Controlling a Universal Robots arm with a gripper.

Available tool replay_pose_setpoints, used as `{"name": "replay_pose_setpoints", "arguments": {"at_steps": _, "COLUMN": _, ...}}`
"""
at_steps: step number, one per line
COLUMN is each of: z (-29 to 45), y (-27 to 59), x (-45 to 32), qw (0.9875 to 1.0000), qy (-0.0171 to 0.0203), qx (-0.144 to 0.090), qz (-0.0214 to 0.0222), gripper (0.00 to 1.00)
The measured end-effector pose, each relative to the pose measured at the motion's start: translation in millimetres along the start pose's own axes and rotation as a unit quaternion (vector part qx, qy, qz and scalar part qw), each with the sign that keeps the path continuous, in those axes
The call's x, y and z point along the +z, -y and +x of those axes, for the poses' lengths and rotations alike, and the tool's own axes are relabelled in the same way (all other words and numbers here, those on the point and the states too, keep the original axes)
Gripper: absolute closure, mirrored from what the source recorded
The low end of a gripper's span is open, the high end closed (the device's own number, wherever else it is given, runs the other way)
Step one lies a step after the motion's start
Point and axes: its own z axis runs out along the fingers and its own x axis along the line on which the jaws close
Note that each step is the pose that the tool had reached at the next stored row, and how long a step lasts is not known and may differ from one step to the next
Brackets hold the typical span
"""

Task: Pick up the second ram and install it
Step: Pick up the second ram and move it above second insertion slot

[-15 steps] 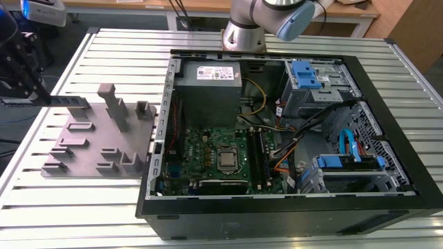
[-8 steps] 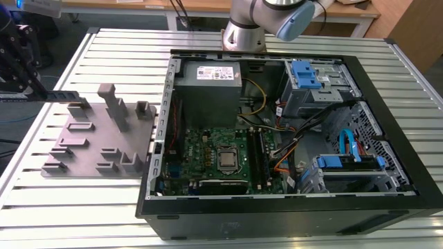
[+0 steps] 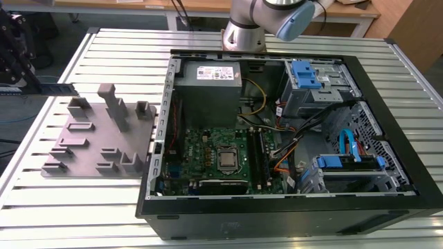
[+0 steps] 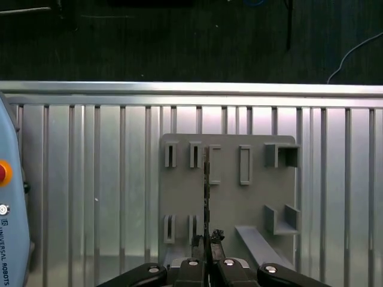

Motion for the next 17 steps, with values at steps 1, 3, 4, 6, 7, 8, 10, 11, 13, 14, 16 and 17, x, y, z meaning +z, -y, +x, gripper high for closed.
{"name": "replay_pose_setpoints", "arguments": {"at_steps": 1, "z": -0.1, "y": 0.0, "x": -2.2, "qw": 1.0, "qy": 0.0, "qx": 0.0, "qz": 0.0, "gripper": 0.86}}
{"name": "replay_pose_setpoints", "arguments": {"at_steps": 3, "z": -0.1, "y": 0.0, "x": -4.7, "qw": 1.0, "qy": 0.0001, "qx": 0.0, "qz": 0.0, "gripper": 0.86}}
{"name": "replay_pose_setpoints", "arguments": {"at_steps": 4, "z": -0.1, "y": 0.0, "x": -4.7, "qw": 1.0, "qy": 0.0001, "qx": 0.0, "qz": 0.0001, "gripper": 0.86}}
{"name": "replay_pose_setpoints", "arguments": {"at_steps": 6, "z": -0.1, "y": 0.0, "x": -4.7, "qw": 1.0, "qy": 0.0001, "qx": 0.0, "qz": 0.0001, "gripper": 0.86}}
{"name": "replay_pose_setpoints", "arguments": {"at_steps": 7, "z": -0.1, "y": 0.0, "x": -4.8, "qw": 1.0, "qy": 0.0001, "qx": 0.0, "qz": 0.0, "gripper": 0.86}}
{"name": "replay_pose_setpoints", "arguments": {"at_steps": 8, "z": -0.1, "y": 0.0, "x": -4.9, "qw": 1.0, "qy": 0.0, "qx": 0.0, "qz": 0.0, "gripper": 0.86}}
{"name": "replay_pose_setpoints", "arguments": {"at_steps": 10, "z": -0.1, "y": 0.5, "x": -5.0, "qw": 1.0, "qy": 0.0, "qx": 0.0, "qz": 0.0, "gripper": 0.86}}
{"name": "replay_pose_setpoints", "arguments": {"at_steps": 11, "z": -0.1, "y": 1.6, "x": -5.1, "qw": 1.0, "qy": -0.0001, "qx": 0.0, "qz": -0.0001, "gripper": 0.86}}
{"name": "replay_pose_setpoints", "arguments": {"at_steps": 13, "z": -0.2, "y": 6.9, "x": -5.0, "qw": 1.0, "qy": 0.0, "qx": 0.0, "qz": -0.0001, "gripper": 0.86}}
{"name": "replay_pose_setpoints", "arguments": {"at_steps": 14, "z": -0.2, "y": 10.9, "x": -4.8, "qw": 1.0, "qy": 0.0, "qx": 0.0, "qz": 0.0, "gripper": 0.86}}
{"name": "replay_pose_setpoints", "arguments": {"at_steps": 16, "z": -0.3, "y": 19.7, "x": -4.7, "qw": 1.0, "qy": 0.0, "qx": 0.0, "qz": 0.0, "gripper": 0.86}}
{"name": "replay_pose_setpoints", "arguments": {"at_steps": 17, "z": -0.3, "y": 24.3, "x": -4.8, "qw": 1.0, "qy": 0.0, "qx": 0.0, "qz": -0.0001, "gripper": 0.86}}
